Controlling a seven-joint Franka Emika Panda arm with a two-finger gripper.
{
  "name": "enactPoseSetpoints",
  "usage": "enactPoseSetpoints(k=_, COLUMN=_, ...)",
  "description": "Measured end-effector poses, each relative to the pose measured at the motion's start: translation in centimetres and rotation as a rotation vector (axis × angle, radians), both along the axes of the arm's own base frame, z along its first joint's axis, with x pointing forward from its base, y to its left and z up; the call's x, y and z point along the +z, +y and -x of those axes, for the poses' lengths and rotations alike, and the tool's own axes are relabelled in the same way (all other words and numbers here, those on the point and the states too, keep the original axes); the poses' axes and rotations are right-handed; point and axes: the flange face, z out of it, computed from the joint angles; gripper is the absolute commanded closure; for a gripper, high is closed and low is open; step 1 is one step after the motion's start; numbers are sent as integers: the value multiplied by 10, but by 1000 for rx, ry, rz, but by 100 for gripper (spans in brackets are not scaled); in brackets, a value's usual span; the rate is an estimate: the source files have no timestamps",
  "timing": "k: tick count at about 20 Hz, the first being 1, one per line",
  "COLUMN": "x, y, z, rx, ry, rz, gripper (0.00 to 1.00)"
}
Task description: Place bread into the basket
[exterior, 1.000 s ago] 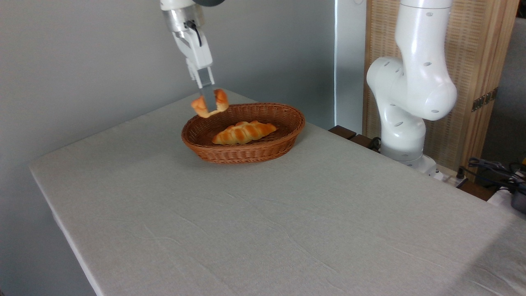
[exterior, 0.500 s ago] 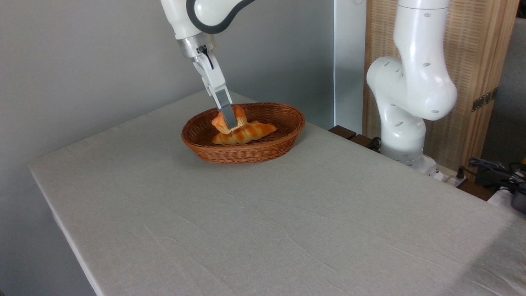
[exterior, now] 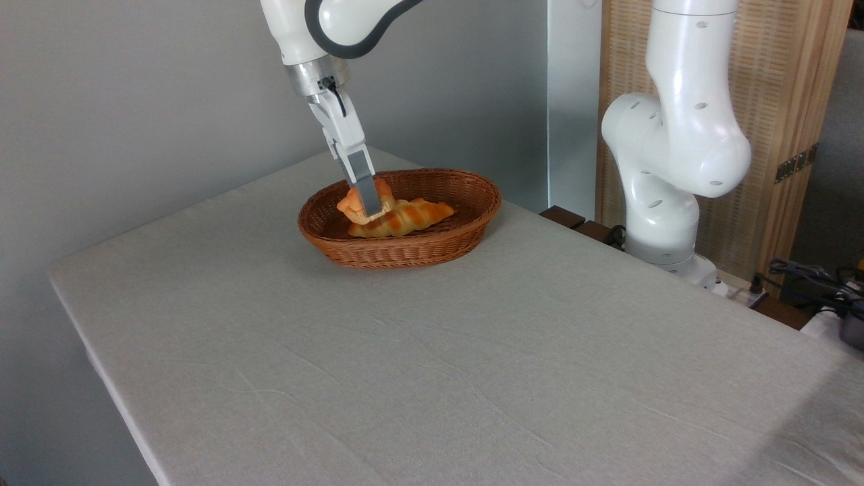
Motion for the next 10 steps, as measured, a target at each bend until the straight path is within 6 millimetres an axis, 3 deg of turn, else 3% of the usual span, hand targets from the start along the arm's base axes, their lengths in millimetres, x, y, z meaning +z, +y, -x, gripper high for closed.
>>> enactPoseSetpoints(k=6, x=12, y=14, z=-17, rx=41, ry=-21, rz=19, gripper=0)
enactPoseSetpoints(k=8, x=33, y=35, z=-40, rx=99, ry=-56, rz=48, gripper=0)
enactPoseSetpoints(k=10, x=64, y=73, z=-72, rx=184, ry=-97, rz=81, gripper=0)
